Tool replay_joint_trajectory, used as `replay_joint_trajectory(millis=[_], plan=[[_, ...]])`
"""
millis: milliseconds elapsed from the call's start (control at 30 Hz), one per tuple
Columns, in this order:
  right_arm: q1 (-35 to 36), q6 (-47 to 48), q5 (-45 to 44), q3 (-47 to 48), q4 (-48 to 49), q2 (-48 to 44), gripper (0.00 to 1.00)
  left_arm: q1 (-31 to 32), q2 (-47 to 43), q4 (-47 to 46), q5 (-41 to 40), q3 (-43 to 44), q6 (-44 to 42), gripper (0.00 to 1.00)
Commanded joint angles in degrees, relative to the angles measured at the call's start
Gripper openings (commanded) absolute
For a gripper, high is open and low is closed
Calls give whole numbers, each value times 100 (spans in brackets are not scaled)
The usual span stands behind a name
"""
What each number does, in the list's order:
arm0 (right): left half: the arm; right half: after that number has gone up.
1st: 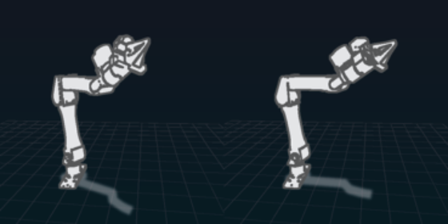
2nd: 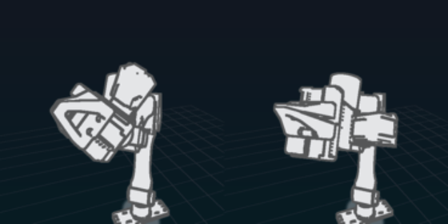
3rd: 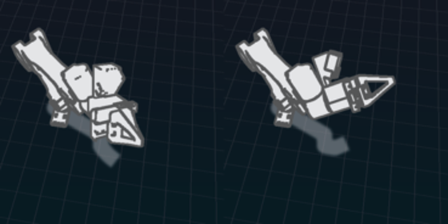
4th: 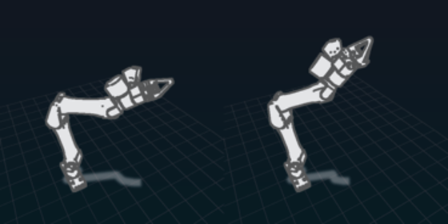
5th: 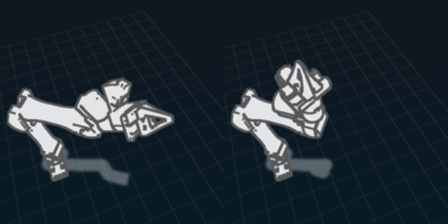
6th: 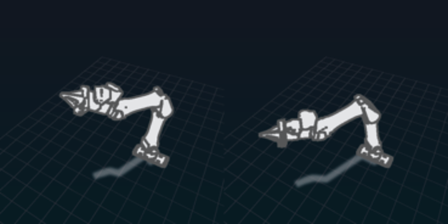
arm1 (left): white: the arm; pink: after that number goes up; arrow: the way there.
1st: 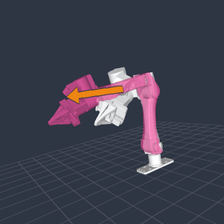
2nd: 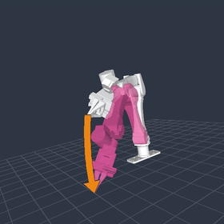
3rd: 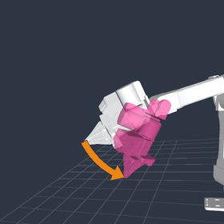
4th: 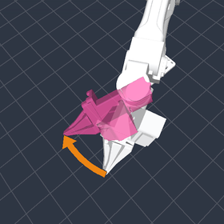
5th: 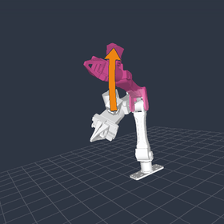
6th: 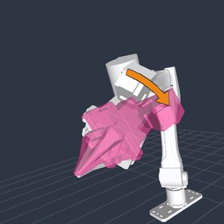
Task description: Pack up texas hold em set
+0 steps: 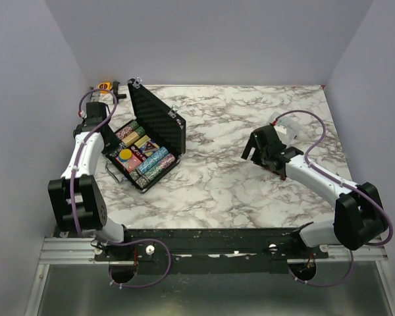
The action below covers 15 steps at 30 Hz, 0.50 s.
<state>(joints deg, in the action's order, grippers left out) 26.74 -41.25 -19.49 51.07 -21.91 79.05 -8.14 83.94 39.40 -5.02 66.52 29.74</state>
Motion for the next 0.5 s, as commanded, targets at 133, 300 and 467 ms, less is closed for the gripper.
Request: replay_joint_trajectory(millis=[133,300,467], plan=[[-39,178,-379,-217,360,-64,91,-126,833,347,-429,464,383,0],[-44,169,-344,-220,407,-35,91,-144,939,411,-605,476,592,0],[-37,165,-310,-211,415,18,91,-220,1039,367,-567,441,631,0]])
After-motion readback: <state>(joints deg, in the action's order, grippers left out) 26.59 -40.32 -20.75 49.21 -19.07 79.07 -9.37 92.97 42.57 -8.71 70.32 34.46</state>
